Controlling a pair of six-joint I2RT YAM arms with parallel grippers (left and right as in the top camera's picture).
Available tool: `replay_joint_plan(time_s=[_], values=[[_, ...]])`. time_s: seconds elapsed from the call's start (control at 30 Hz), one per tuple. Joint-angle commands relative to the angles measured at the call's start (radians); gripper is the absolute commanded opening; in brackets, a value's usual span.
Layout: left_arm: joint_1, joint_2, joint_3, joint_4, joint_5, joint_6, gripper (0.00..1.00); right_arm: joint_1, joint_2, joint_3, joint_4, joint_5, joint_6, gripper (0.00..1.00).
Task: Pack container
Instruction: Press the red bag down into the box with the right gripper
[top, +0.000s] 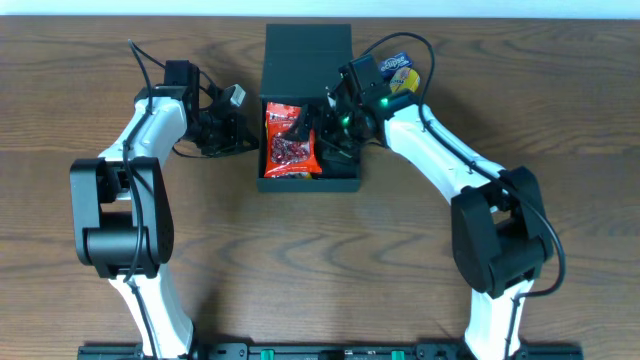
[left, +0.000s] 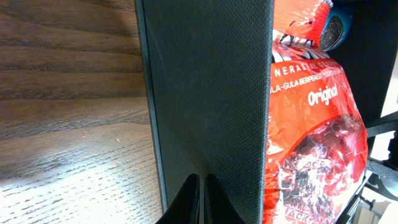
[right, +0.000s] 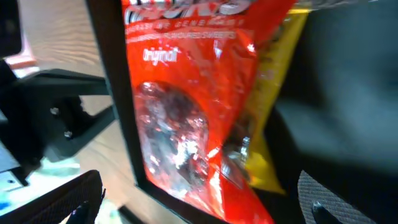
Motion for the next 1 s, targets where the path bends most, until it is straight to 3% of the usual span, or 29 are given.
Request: replay_joint_plan(time_s=[0.0,0.1,0.13,0.2,0.23,0.27,0.97], values=[[-0.004,0.007,-0.006,0.000,0.015,-0.003,0.06,-0.007,-0.052,0.081,-0.053,0.115,-0.116,0.99],[-0.004,0.007,-0.006,0.000,0.015,-0.003,0.06,0.000,-0.075,0.142,-0.118,0.200,-0.204,0.97],[-0.004,0.007,-0.006,0.000,0.015,-0.003,0.06,0.005,-0.080,0.155,-0.128,0.214,-0.237,0.90],[-0.004,0.007,-0.006,0.000,0.015,-0.003,0.06,0.019,-0.082,0.169,-0.136,0.241,-0.300,0.37],[-0.004,0.007,-0.006,0.001,0.015,-0.003,0.06,0.029,-0.081,0.168,-0.144,0.274,-0.309,0.06],[-0.004,0.007,-0.006,0.001,0.015,-0.003,0.06,0.037,-0.077,0.164,-0.148,0.298,-0.309,0.01],[-0.004,0.007,-0.006,0.000,0.016,-0.004,0.06,0.092,0.110,0.125,-0.089,0.261,-0.420,0.01]])
